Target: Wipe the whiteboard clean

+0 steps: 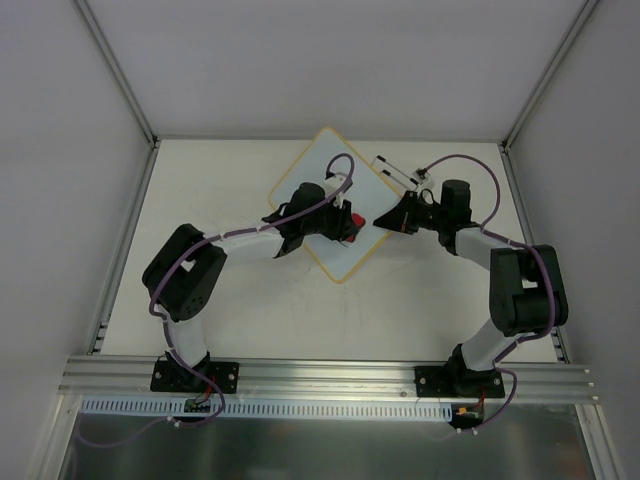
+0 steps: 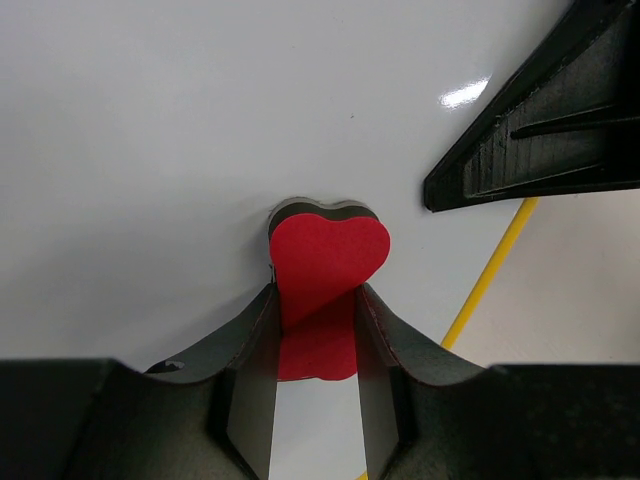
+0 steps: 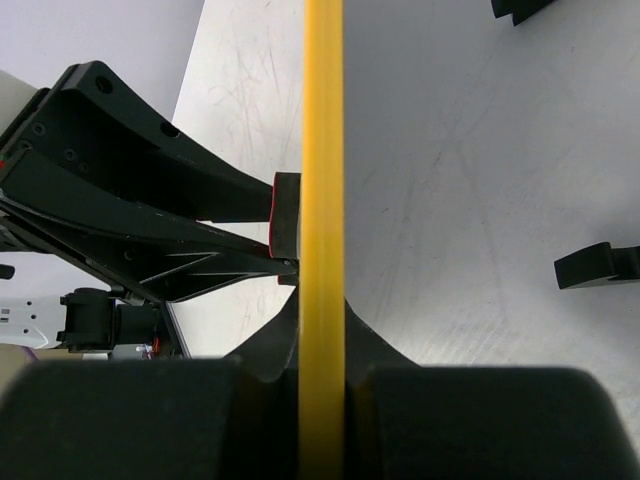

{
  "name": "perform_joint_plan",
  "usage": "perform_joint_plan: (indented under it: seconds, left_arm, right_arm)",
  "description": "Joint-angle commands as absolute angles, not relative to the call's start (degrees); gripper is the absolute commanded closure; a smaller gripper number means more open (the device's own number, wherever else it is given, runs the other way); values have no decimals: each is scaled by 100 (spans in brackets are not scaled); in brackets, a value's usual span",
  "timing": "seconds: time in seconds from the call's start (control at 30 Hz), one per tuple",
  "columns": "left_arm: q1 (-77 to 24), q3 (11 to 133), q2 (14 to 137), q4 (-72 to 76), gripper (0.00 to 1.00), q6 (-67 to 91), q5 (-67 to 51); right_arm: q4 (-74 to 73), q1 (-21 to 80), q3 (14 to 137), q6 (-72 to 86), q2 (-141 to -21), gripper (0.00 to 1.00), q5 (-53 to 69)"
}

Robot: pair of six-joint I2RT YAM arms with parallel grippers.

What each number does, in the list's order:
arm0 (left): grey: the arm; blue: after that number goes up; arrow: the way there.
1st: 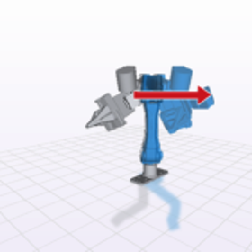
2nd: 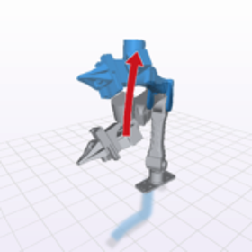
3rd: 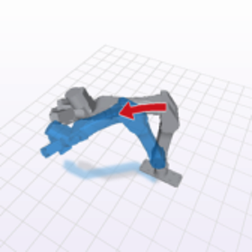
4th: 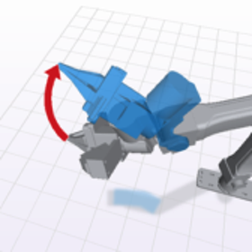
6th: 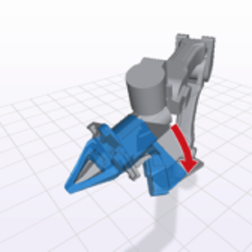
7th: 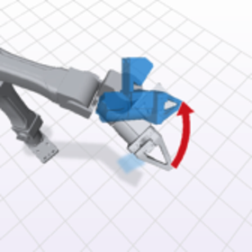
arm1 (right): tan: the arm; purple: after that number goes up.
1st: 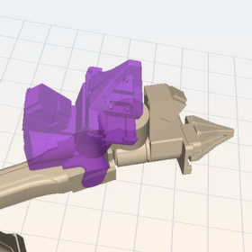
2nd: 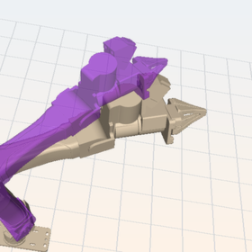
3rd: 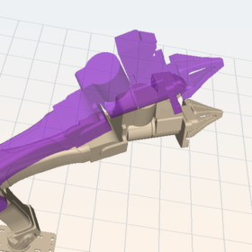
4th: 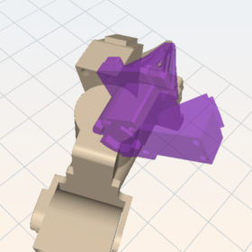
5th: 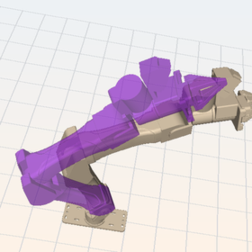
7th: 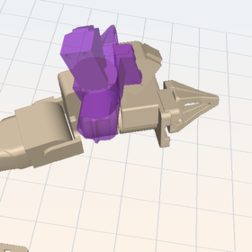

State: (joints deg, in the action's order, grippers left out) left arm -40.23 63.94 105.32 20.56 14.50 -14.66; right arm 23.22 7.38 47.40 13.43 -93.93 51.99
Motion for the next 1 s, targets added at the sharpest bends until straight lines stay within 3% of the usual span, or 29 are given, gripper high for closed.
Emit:
perform_joint_plan:
  seconds: [0.0,0.57,0.97]
  left_arm:
    - [-4272,5960,10793,1494,100,1722,-1057]
    - [-3006,5036,10503,2074,100,2426,-870]
    - [-3840,5247,10828,2382,100,2232,-1538]
  right_arm:
    - [2654,1107,5071,967,-9185,100,6073]
    - [2646,1107,5001,949,-9167,100,6117]
    - [2654,1107,5045,967,-9193,100,6152]
